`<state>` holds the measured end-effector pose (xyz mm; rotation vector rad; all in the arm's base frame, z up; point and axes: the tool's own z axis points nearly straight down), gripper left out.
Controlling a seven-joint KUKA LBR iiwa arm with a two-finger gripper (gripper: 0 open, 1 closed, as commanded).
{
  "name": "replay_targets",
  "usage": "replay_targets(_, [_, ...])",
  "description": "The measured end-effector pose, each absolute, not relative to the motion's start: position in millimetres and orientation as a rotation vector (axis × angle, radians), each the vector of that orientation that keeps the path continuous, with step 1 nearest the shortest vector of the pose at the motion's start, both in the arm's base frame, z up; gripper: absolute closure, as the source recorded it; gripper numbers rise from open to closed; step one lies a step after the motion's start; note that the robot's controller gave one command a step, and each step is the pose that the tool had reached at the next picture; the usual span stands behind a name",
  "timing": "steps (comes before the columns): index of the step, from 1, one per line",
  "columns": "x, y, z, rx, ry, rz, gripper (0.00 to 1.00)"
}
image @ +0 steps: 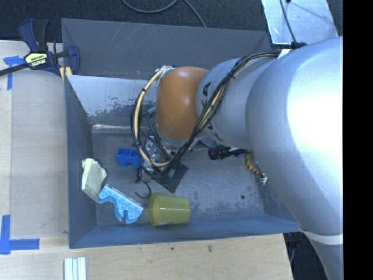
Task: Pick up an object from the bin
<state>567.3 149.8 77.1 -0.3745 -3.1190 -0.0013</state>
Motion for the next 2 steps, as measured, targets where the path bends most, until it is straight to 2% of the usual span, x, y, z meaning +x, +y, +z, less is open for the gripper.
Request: replay_targets(2, [568.5,149,109,-0.375,-3.123,-0.002,1.0])
